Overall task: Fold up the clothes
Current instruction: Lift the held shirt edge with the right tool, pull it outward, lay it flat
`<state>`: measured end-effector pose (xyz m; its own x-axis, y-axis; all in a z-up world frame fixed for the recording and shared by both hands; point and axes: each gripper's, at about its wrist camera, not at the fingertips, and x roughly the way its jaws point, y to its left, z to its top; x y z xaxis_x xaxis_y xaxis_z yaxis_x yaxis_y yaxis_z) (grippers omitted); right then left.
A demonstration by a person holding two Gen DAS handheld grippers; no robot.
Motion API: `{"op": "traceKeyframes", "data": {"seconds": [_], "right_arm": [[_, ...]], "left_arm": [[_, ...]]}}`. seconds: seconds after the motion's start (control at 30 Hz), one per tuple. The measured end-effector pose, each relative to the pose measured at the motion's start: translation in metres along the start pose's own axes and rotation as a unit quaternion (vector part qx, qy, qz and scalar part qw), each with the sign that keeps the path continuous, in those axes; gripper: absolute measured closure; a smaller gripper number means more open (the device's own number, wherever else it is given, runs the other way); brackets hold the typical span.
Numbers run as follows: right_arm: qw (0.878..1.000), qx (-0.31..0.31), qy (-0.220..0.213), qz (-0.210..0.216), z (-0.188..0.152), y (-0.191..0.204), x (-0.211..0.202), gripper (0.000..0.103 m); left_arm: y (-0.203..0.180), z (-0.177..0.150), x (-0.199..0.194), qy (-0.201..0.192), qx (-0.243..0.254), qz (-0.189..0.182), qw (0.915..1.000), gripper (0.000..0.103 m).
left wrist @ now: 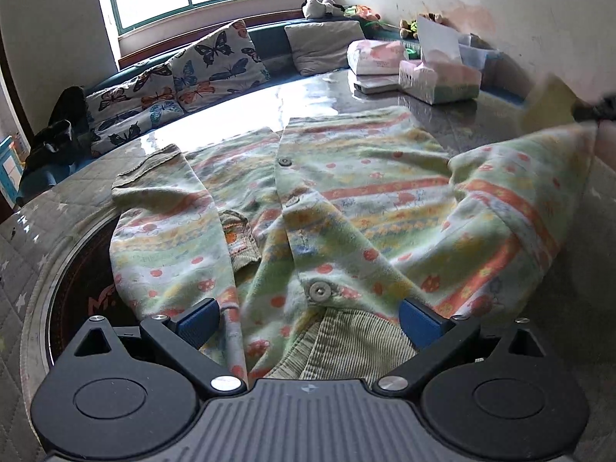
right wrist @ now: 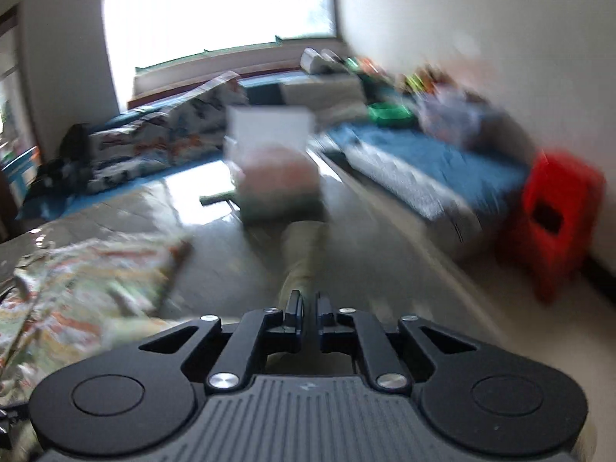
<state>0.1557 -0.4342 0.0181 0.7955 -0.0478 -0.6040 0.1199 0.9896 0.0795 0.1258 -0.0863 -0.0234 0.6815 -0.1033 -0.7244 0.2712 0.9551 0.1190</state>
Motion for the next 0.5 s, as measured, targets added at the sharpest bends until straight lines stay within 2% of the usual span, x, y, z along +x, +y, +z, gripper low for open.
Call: {"op": "traceKeyframes", "data": {"seconds": [0.07, 0.13, 0.2, 0.33, 0.4, 0.5], "right_arm": [[1.0, 0.0, 0.003, -0.013, -0.007, -0.006, -0.001, 0.093], [1.0, 0.0, 0.007, -0.026, -0.015, -0.013, -0.001, 0.083], [0.999, 0.0, 0.01, -0.038, -0.022, -0.019, -0.002, 0.069], [0.998, 0.0, 0.017, -0.062, -0.036, -0.03, -0.002, 0.069], [0.999, -0.009, 0.024, -0.041, -0.032, -0.02, 0.01, 0.064], [0.999, -0.022, 0.034, -0.01, -0.026, -0.005, 0.029, 0.063]], "left_arm": [[0.0, 0.0, 0.0, 0.0, 0.003, 0.0, 1.0, 0.002], [0.001, 0.0, 0.0, 0.001, 0.006, 0.0, 1.0, 0.002], [0.001, 0.0, -0.001, 0.002, 0.009, 0.002, 1.0, 0.002], [-0.001, 0.003, -0.005, -0.001, 0.014, 0.009, 0.9999, 0.002], [-0.003, 0.005, -0.008, -0.005, 0.014, 0.01, 0.9998, 0.002], [-0.005, 0.007, -0.008, -0.008, 0.01, 0.01, 0.9999, 0.002]]}}
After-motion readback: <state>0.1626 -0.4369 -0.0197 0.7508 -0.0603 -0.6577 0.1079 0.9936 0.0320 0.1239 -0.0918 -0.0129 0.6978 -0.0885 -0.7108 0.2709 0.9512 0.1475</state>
